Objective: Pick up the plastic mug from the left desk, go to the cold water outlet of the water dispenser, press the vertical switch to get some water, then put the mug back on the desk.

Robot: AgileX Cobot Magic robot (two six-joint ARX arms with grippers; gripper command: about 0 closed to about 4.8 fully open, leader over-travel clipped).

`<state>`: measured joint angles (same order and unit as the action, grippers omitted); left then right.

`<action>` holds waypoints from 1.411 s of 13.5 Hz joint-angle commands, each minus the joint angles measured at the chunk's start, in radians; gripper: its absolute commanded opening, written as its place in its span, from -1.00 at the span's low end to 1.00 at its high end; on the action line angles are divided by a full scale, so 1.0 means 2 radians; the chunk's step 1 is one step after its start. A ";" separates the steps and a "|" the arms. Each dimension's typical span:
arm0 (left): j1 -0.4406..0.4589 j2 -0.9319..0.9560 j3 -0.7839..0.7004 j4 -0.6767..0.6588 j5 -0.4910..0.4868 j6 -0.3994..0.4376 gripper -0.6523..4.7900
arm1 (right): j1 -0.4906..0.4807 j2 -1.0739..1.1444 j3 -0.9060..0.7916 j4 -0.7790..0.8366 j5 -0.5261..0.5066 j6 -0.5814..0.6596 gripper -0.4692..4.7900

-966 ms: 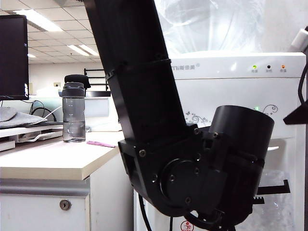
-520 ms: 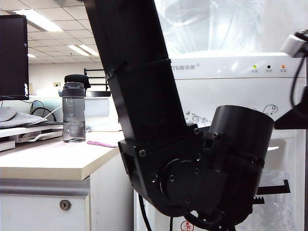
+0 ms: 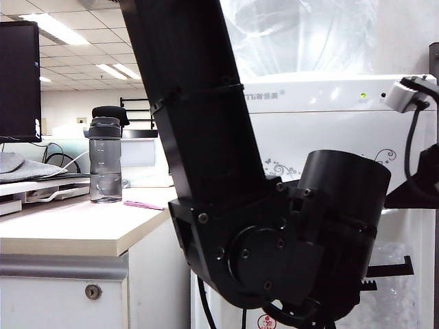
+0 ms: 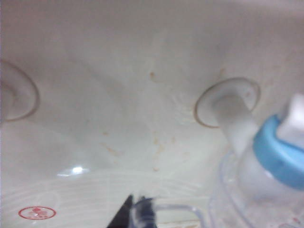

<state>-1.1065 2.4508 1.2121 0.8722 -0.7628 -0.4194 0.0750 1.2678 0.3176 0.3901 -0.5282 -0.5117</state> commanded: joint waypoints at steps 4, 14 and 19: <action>-0.001 -0.003 0.002 0.014 0.000 0.000 -0.78 | 0.002 0.004 0.001 0.019 0.018 0.010 -0.83; -0.001 -0.003 0.002 0.014 0.000 0.000 -0.78 | 0.003 0.023 0.001 0.012 0.028 0.020 -0.83; -0.001 -0.003 0.002 0.014 0.000 0.000 -0.78 | 0.003 0.028 0.001 0.004 0.027 0.020 -0.83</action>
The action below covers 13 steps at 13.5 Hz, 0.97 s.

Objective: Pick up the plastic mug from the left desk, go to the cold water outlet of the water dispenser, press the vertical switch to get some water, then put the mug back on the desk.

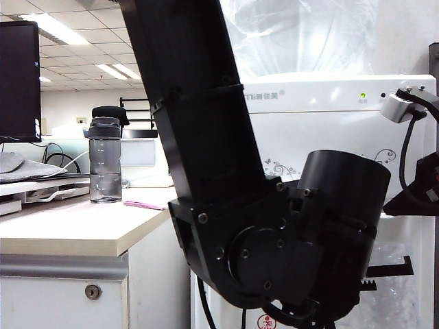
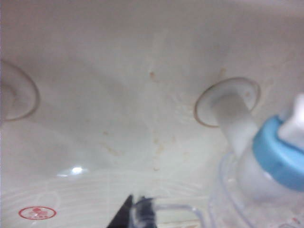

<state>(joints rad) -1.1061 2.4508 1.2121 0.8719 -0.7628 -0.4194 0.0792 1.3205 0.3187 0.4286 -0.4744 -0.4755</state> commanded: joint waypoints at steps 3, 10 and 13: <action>-0.002 -0.003 0.002 0.014 0.000 0.000 -0.78 | 0.001 0.002 0.000 -0.028 0.001 0.002 -0.83; -0.002 -0.003 0.002 0.014 0.000 0.000 -0.78 | 0.001 0.002 0.000 -0.044 0.001 0.002 -0.83; -0.002 -0.003 0.002 0.014 0.000 0.000 -0.78 | 0.001 0.002 0.000 -0.045 0.001 0.002 -0.83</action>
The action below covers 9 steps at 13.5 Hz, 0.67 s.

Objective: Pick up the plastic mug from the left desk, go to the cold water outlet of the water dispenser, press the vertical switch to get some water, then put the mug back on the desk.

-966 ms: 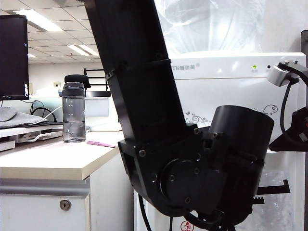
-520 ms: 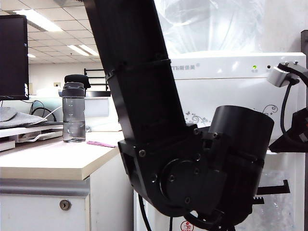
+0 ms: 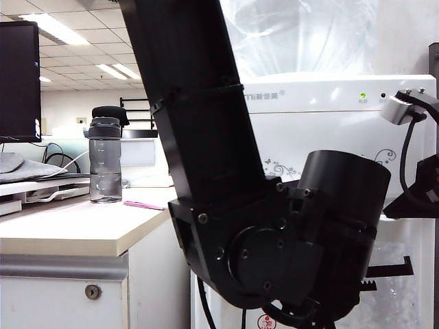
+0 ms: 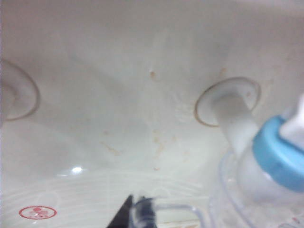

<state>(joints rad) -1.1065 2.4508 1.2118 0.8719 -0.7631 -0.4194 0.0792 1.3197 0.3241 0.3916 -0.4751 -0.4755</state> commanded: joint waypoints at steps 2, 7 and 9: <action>-0.001 -0.003 0.002 0.014 0.000 0.000 -0.78 | 0.001 0.002 -0.002 -0.030 0.001 0.002 -0.83; -0.001 -0.003 0.002 0.014 0.000 0.000 -0.78 | 0.001 0.002 -0.002 -0.035 0.001 0.002 -0.83; -0.001 -0.003 0.002 0.014 0.000 0.000 -0.78 | 0.001 0.002 -0.002 -0.036 0.001 0.002 -0.83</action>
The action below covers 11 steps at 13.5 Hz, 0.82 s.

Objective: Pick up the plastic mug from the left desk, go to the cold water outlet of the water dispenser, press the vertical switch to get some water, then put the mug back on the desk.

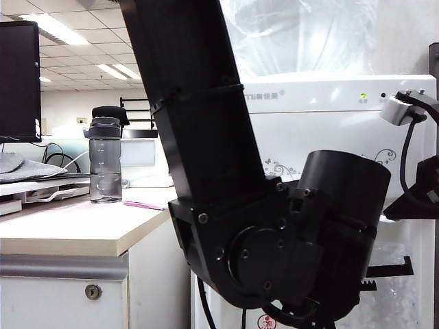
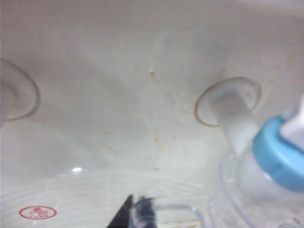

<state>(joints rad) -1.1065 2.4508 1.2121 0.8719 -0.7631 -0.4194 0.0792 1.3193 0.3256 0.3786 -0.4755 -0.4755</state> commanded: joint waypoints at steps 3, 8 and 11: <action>-0.001 -0.003 0.002 0.014 0.000 0.000 -0.78 | 0.001 0.005 -0.003 -0.030 0.002 0.002 -0.83; -0.002 -0.003 0.002 0.014 0.000 0.000 -0.78 | 0.001 0.024 0.000 -0.020 0.002 0.002 -0.83; -0.002 -0.003 0.002 0.014 0.000 0.000 -0.78 | 0.001 0.024 0.001 -0.017 0.002 0.002 -0.83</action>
<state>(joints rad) -1.1061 2.4508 1.2106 0.8722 -0.7631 -0.4194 0.0795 1.3647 0.3260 0.3573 -0.4816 -0.4755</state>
